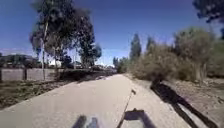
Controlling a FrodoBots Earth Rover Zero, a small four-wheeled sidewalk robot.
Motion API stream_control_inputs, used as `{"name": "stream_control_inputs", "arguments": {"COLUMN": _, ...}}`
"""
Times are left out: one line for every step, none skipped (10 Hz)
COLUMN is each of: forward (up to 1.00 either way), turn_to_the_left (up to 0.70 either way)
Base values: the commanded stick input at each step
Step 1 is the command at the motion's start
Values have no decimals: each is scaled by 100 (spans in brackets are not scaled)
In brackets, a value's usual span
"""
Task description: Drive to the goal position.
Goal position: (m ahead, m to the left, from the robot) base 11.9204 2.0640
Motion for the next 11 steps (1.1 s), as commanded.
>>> {"name": "stream_control_inputs", "arguments": {"forward": 100, "turn_to_the_left": 0}}
{"name": "stream_control_inputs", "arguments": {"forward": 100, "turn_to_the_left": 0}}
{"name": "stream_control_inputs", "arguments": {"forward": 100, "turn_to_the_left": 0}}
{"name": "stream_control_inputs", "arguments": {"forward": 100, "turn_to_the_left": 0}}
{"name": "stream_control_inputs", "arguments": {"forward": 100, "turn_to_the_left": 0}}
{"name": "stream_control_inputs", "arguments": {"forward": 100, "turn_to_the_left": 0}}
{"name": "stream_control_inputs", "arguments": {"forward": 100, "turn_to_the_left": 0}}
{"name": "stream_control_inputs", "arguments": {"forward": 100, "turn_to_the_left": 0}}
{"name": "stream_control_inputs", "arguments": {"forward": 100, "turn_to_the_left": 0}}
{"name": "stream_control_inputs", "arguments": {"forward": 100, "turn_to_the_left": 0}}
{"name": "stream_control_inputs", "arguments": {"forward": 100, "turn_to_the_left": 0}}
